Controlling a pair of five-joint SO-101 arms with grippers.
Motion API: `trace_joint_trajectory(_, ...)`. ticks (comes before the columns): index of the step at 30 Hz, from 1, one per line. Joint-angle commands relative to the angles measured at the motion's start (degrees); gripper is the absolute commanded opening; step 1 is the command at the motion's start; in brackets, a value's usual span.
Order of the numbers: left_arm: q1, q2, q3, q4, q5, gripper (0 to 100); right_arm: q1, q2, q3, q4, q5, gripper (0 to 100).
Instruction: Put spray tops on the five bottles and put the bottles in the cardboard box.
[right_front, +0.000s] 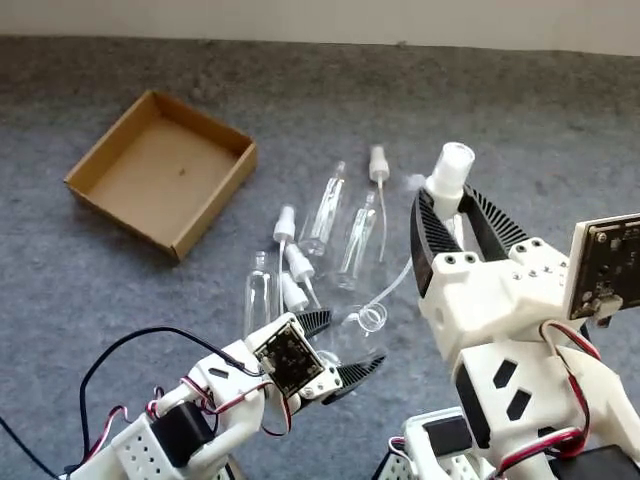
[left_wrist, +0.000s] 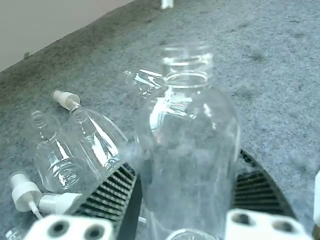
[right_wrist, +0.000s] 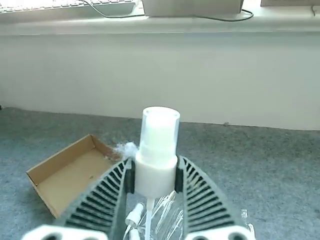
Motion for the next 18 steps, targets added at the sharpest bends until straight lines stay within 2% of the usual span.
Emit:
trace_joint_trajectory(1, 0.6, -0.1, 1.2, -0.1, 0.4, 13, -0.4, 0.0, -1.0, -1.9, -0.6, 0.6)
trace_joint_trajectory(10, 0.6, -0.1, 1.2, -0.1, 0.4, 13, -0.4, -0.7, 10.6, -2.5, -0.6, 0.6)
trace_joint_trajectory(18, 0.5, -0.2, 1.2, -0.4, 0.4, 13, -0.7, -10.8, 17.4, -2.5, -0.6, 0.8)
